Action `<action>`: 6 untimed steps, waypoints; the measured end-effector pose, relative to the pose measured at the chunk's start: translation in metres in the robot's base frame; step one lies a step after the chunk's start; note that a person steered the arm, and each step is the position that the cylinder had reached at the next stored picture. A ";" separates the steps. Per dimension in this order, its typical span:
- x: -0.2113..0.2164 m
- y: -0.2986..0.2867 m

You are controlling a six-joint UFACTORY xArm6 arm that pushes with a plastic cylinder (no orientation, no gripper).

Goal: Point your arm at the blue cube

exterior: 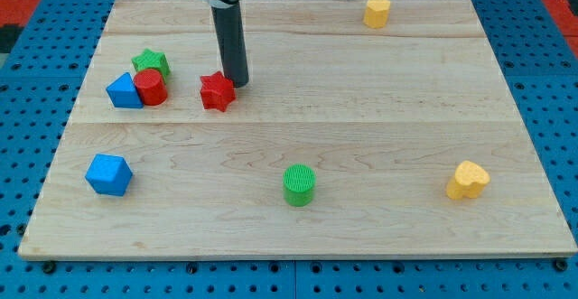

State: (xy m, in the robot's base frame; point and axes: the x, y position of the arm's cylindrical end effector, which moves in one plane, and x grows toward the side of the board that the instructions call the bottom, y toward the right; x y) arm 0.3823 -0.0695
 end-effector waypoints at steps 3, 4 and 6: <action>0.034 -0.067; 0.060 -0.056; 0.196 -0.052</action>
